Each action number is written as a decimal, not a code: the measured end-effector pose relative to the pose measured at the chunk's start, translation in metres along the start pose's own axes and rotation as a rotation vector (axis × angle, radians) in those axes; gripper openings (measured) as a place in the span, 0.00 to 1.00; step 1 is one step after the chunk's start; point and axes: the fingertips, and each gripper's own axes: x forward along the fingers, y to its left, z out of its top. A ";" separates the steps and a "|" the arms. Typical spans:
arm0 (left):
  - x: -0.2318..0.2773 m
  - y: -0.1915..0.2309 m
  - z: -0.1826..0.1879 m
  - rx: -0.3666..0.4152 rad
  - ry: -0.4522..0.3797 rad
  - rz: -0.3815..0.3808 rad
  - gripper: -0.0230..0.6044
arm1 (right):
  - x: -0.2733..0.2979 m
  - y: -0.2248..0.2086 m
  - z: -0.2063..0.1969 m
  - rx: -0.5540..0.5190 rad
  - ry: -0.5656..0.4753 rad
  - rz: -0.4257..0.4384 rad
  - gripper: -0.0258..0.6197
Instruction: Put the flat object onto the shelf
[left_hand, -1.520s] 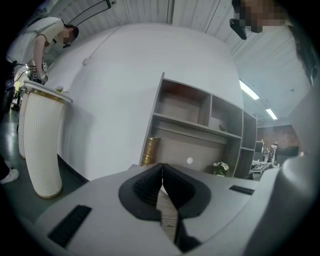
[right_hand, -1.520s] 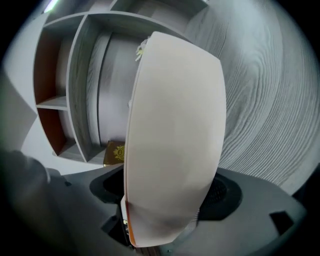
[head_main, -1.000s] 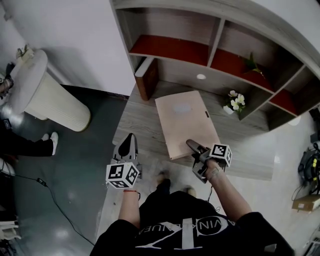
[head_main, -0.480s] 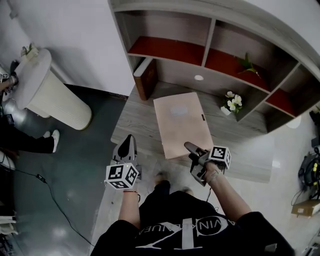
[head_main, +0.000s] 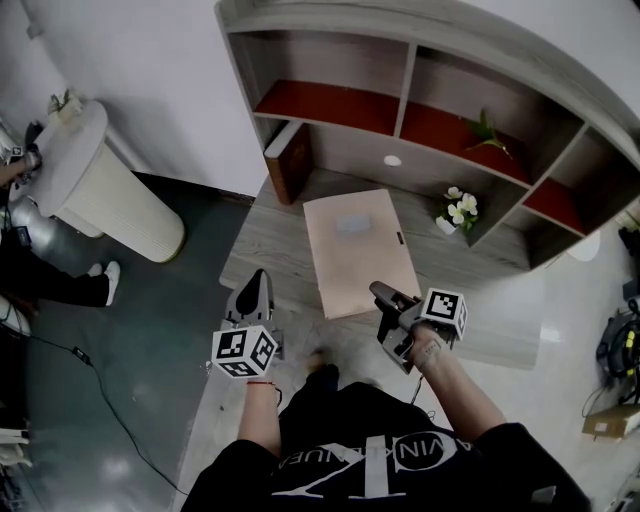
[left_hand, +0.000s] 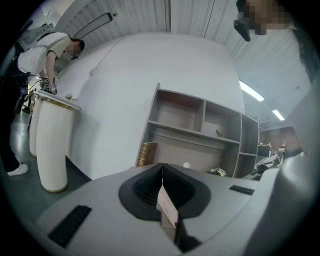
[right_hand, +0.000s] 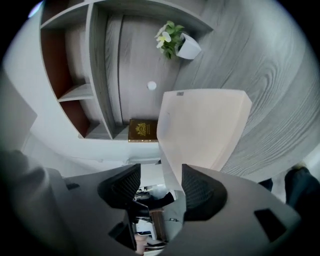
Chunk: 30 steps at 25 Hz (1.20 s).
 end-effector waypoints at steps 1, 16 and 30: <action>-0.001 -0.002 0.000 0.000 -0.001 0.000 0.05 | -0.002 0.003 0.005 -0.032 -0.011 -0.004 0.41; -0.026 -0.002 0.008 0.012 -0.023 0.055 0.05 | -0.044 0.050 0.072 -0.959 -0.194 -0.151 0.05; -0.030 -0.004 0.027 0.083 -0.045 0.076 0.05 | -0.075 0.089 0.100 -1.307 -0.327 -0.069 0.05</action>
